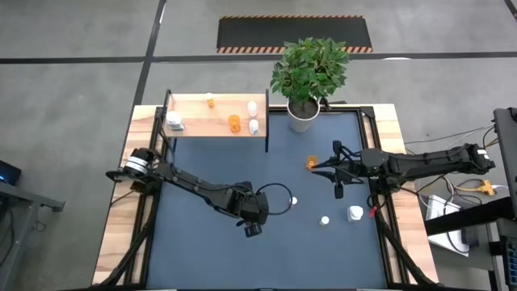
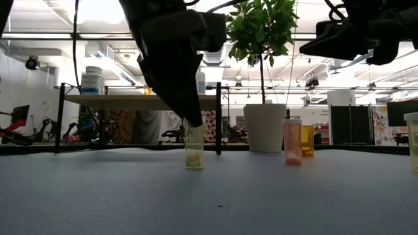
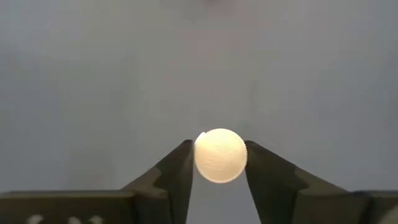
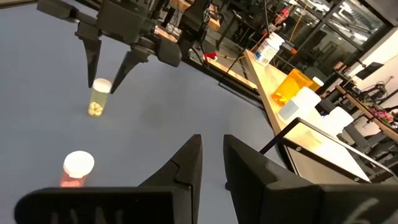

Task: Pick and place medicine bottles onto shelf by color
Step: Put the left yellow pill bottle on the shelf

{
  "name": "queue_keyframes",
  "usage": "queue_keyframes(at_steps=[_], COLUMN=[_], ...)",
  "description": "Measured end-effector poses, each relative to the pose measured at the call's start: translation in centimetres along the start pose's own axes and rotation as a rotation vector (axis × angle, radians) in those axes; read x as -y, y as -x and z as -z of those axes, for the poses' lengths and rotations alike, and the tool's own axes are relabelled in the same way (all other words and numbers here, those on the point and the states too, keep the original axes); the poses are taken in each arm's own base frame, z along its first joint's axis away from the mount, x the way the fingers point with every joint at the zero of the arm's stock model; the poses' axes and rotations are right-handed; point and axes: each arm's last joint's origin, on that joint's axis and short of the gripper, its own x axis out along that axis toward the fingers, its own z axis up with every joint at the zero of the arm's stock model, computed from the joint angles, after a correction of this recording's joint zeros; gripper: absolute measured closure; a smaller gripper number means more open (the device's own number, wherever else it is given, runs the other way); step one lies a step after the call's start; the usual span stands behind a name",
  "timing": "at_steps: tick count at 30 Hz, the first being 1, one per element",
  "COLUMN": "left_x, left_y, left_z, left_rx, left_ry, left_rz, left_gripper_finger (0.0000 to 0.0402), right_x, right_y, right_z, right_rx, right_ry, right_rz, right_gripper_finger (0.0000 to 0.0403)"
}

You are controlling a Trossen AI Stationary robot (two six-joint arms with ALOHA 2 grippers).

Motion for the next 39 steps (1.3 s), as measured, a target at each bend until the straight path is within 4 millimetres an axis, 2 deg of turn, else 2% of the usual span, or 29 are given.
queue_keyframes(at_steps=[4, 9, 13, 17, 22, 26, 29, 34, 39], left_x=[0.1, 0.1, -0.4, -2.0, -6.1, -10.7, -14.4, -19.9, -24.2], left_y=[0.0, 0.9, 3.4, 7.3, 13.5, 17.9, 20.2, 22.3, 22.1], left_z=[0.0, -0.4, -1.3, -1.9, -1.7, -1.0, -0.3, 0.2, 0.1], left_rx=[-0.01, -0.011, -0.009, -0.011, 0.019, 0.081, 0.112, 0.166, 0.154], left_ry=[0.001, 0.002, 0.01, 0.028, 0.078, 0.171, 0.266, 0.412, 0.497], left_rz=[0.021, 0.043, 0.05, 0.036, -0.042, -0.157, -0.223, -0.329, -0.396], left_gripper_finger=[0.0312, 0.0305, 0.0298, 0.0296, 0.0296, 0.0295, 0.0295, 0.0295, 0.0295], right_x=[0.0, 0.0, 0.0, 0.0, 0.0, 0.0, 0.1, 0.1, 0.1], right_y=[0.0, 0.0, 0.0, 0.0, 0.0, 0.0, 0.0, 0.0, 0.0], right_z=[0.0, 0.0, 0.0, 0.0, 0.0, 0.0, -0.1, -0.2, -0.2], right_rx=[0.0, 0.0, 0.0, 0.0, 0.001, 0.004, 0.009, 0.018, 0.021], right_ry=[0.0, 0.0, 0.0, 0.0, 0.002, 0.01, 0.011, 0.018, 0.019], right_rz=[0.0, 0.0, 0.0, 0.0, 0.001, 0.002, 0.005, 0.01, 0.012], right_gripper_finger=[0.0346, 0.0346, 0.0346, 0.0346, 0.0346, 0.0346, 0.0346, 0.0346, 0.0346])
